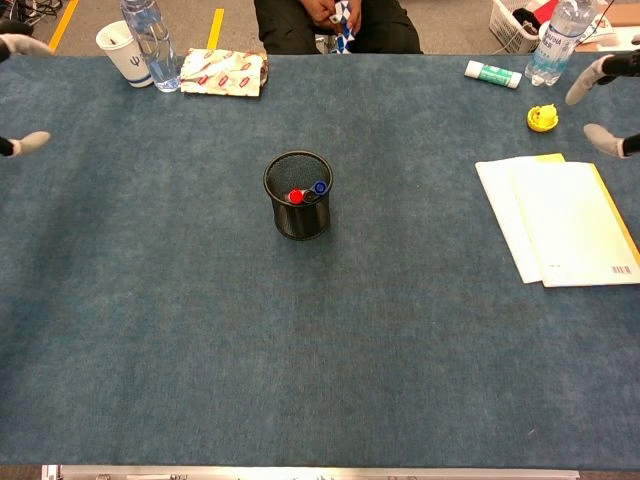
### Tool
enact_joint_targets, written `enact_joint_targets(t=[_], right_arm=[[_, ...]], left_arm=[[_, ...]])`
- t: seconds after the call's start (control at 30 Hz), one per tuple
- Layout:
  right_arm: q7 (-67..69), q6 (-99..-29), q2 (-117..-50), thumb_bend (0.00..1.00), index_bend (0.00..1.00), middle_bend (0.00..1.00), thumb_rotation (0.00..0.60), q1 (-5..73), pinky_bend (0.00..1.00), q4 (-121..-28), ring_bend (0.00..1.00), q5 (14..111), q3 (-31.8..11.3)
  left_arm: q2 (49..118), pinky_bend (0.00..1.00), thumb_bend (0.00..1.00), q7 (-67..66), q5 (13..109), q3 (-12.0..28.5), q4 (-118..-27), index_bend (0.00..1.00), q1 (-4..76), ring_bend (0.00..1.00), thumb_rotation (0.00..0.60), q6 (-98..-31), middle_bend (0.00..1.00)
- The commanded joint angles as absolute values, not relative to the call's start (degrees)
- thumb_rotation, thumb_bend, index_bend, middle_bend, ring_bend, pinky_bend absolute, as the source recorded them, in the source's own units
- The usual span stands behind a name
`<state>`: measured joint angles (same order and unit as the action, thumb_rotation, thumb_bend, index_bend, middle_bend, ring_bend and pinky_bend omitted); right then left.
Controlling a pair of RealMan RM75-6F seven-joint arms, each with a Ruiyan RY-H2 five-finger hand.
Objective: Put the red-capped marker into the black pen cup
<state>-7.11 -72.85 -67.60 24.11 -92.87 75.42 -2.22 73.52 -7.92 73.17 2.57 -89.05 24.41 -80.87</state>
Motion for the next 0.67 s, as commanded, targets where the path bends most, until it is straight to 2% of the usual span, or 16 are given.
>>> enact_joint_targets(t=[0.03,0.4,0.67], right_arm=[[-8.0,-76.7,-66.9,0.37,0.41,0.36,0.600,20.8,0.17,-93.9,0.27,76.3,-1.5],[-7.3,-84.3,-66.2,0.37,0.41,0.36,0.600,13.4,0.17,-94.9,0.27,78.4,-0.4],[-5.9,-84.8,-66.3,0.37,0.41,0.36,0.600,11.4,0.17,-94.6,0.27,78.5,-1.2]], left_arm=[[73.8,0.07,0.25,-10.8,71.2,2.2,-91.4,0.18,20.4,0.02,0.600,-84.4,0.08],[74.0,0.07,0.25,-14.2,72.9,-0.9,-94.9,0.18,11.5,0.02,0.600,-92.0,0.08],[74.1,0.07,0.25,-14.0,74.2,-0.5,-96.0,0.18,8.4,0.02,0.600,-93.5,0.09]])
